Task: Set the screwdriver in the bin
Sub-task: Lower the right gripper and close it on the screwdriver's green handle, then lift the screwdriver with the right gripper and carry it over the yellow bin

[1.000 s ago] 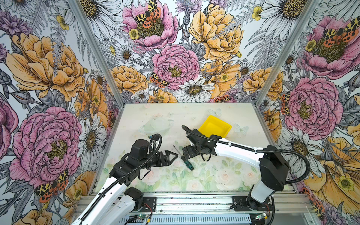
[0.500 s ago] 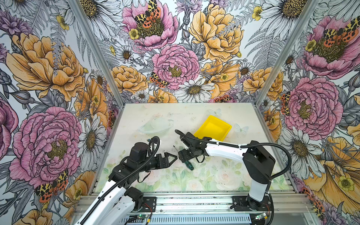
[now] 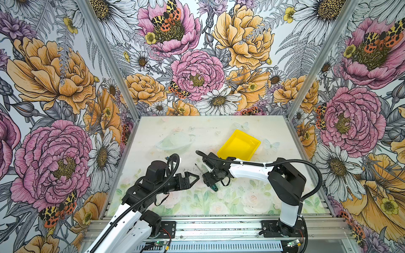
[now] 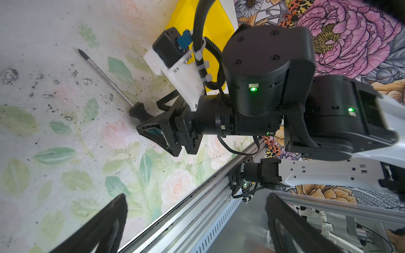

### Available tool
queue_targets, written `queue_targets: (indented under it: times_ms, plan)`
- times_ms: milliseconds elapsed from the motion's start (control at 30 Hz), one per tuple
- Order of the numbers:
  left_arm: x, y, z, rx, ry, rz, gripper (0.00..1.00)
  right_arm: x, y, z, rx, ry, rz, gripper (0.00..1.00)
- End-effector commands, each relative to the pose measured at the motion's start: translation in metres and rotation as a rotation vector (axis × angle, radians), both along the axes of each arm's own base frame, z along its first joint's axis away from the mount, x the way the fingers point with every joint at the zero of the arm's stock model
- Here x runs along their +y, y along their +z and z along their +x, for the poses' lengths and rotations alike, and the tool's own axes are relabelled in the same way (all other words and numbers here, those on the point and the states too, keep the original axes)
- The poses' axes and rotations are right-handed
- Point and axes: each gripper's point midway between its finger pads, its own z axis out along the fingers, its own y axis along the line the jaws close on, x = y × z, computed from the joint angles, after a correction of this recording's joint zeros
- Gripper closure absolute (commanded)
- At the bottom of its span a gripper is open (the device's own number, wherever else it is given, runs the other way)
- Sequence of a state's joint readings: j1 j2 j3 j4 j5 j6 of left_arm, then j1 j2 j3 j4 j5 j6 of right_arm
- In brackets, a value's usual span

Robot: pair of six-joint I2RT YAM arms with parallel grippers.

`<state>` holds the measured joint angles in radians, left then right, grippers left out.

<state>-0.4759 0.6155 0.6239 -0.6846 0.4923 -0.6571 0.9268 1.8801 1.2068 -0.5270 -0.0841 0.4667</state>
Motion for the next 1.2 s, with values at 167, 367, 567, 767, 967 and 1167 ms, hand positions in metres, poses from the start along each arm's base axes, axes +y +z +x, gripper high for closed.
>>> queue_targets:
  times_ms: [167,367,567,767,967,1167]
  plan:
    - [0.001,-0.007,-0.002,0.021,0.018,-0.001,0.01,-0.001,-0.015,-0.007,0.016,0.016,-0.011,0.45]
    - [0.005,-0.008,0.000,0.015,0.042,0.008,0.01,-0.012,-0.027,-0.011,0.012,0.017,-0.057,0.58]
    - [0.006,-0.006,0.004,-0.001,0.055,0.020,0.01,-0.015,-0.032,-0.017,0.015,0.029,-0.068,0.67]
    - [0.005,0.003,0.005,-0.032,0.044,0.018,0.01,-0.004,-0.011,-0.011,-0.017,0.036,-0.013,0.89]
    - [0.008,0.023,0.008,-0.113,0.050,0.018,0.01,0.010,0.037,-0.001,-0.088,0.021,0.090,1.00]
    - [0.014,0.043,0.016,-0.223,0.065,0.055,0.01,0.010,0.079,0.011,-0.154,-0.042,0.167,1.00]
